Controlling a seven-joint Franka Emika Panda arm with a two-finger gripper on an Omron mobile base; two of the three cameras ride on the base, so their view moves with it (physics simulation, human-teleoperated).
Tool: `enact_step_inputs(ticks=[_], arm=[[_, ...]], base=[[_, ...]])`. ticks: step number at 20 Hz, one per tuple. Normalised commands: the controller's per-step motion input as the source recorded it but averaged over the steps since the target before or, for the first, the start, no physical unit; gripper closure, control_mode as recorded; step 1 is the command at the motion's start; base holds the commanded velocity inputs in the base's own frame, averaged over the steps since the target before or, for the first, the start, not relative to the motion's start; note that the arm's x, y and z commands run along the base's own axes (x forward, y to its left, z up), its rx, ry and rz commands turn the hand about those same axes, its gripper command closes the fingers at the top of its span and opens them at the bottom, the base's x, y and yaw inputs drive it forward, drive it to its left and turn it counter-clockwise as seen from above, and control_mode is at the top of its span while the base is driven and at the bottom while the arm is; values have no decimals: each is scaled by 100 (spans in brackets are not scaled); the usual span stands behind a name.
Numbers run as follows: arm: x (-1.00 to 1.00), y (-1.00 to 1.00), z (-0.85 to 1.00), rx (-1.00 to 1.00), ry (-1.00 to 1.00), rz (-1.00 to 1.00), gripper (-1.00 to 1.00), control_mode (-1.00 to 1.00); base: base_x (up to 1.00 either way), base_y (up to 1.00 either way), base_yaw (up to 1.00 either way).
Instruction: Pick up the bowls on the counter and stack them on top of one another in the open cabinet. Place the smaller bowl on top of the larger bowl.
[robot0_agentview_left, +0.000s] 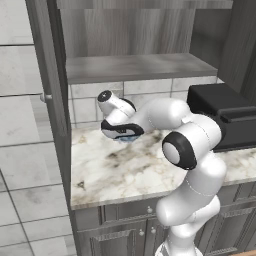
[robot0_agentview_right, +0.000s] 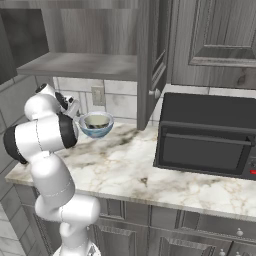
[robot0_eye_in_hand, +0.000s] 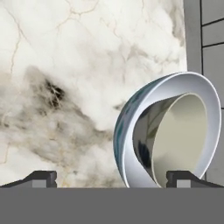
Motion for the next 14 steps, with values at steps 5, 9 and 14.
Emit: enact_step_inputs(ticks=[5, 9, 14], arm=[[0, 5, -10, 0, 0, -7, -100, -100], [6, 0, -6, 0, 0, -7, -100, -100], [17, 0, -3, 0, 0, -6, -100, -100]], base=[[0, 0, 0], [0, 0, 0], [0, 0, 0]])
